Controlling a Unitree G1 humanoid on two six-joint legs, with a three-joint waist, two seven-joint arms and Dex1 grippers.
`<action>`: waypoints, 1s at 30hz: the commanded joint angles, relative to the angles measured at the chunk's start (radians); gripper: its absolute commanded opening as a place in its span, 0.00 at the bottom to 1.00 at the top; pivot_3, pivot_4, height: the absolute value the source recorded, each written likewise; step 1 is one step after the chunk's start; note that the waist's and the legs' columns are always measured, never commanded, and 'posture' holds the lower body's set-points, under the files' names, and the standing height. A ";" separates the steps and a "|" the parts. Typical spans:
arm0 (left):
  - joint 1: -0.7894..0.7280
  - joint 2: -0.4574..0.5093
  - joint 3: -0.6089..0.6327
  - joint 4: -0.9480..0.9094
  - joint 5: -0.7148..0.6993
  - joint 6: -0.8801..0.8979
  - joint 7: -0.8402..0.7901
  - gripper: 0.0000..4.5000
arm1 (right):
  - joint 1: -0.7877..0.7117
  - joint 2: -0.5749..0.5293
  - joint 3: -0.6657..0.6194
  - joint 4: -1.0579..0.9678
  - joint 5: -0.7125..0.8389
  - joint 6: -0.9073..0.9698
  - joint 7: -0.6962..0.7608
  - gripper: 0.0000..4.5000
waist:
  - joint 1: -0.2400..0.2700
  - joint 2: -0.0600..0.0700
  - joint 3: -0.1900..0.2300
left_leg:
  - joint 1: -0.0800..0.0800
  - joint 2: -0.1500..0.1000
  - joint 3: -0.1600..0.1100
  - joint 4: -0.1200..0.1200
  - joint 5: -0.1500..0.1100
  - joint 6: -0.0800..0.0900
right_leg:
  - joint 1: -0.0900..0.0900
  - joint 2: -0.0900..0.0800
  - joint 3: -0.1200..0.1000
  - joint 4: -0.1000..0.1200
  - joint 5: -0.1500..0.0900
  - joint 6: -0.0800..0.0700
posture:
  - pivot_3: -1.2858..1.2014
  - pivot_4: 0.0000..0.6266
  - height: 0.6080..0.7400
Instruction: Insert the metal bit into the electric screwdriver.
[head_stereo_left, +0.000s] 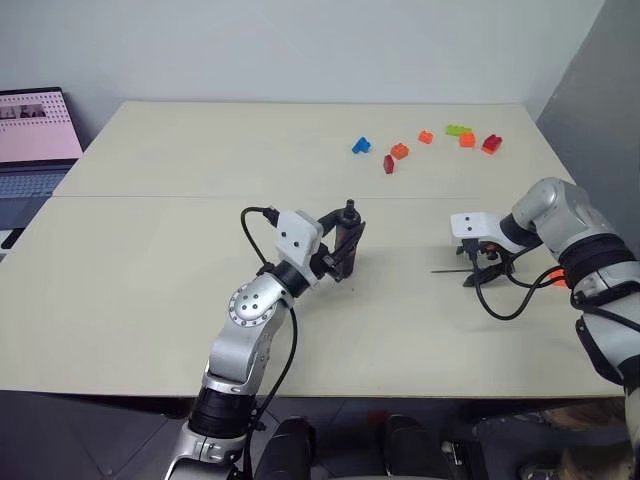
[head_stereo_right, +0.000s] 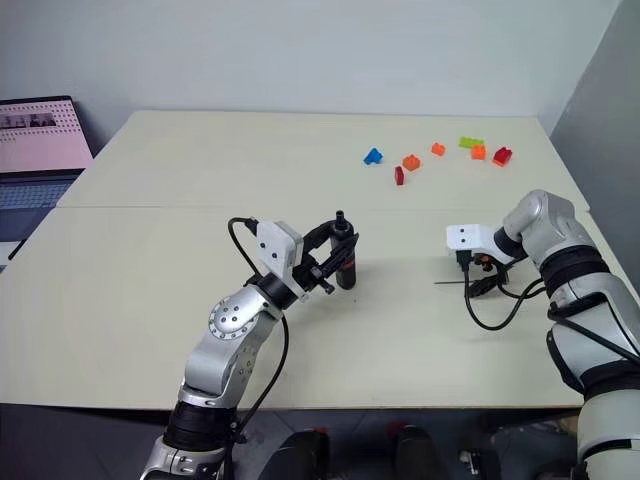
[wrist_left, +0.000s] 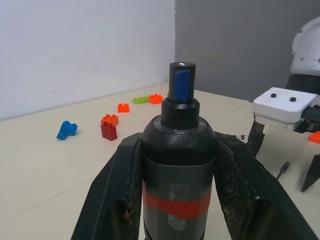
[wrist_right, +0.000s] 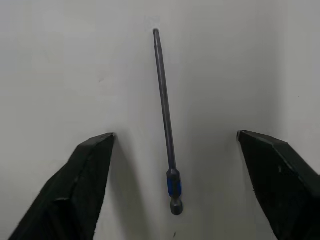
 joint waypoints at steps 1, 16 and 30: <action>0.014 0.001 -0.011 0.004 0.012 0.000 0.008 0.37 | -0.031 0.008 0.000 0.061 -0.051 -0.039 0.002 0.74 | -0.001 0.000 0.000 | 0.000 0.000 0.000 0.000 0.000 0.000 | 0.000 0.000 0.000 0.000 0.000 0.000 | 0.52 0.24 1.00; 0.010 0.001 -0.020 0.016 0.019 -0.012 0.010 0.37 | -0.049 0.036 -0.022 0.135 -0.100 -0.047 -0.006 0.32 | -0.001 0.000 0.000 | 0.001 0.000 0.000 0.000 0.000 0.000 | 0.001 0.000 -0.001 0.001 0.000 0.000 | 0.52 0.24 1.00; 0.003 0.006 -0.028 0.028 0.031 -0.036 0.004 0.37 | -0.015 0.039 -0.204 0.035 0.037 0.007 -0.030 0.00 | -0.001 0.001 0.000 | 0.001 0.000 0.000 0.000 0.000 0.000 | 0.001 0.000 -0.001 0.001 0.000 0.000 | 0.52 0.24 1.00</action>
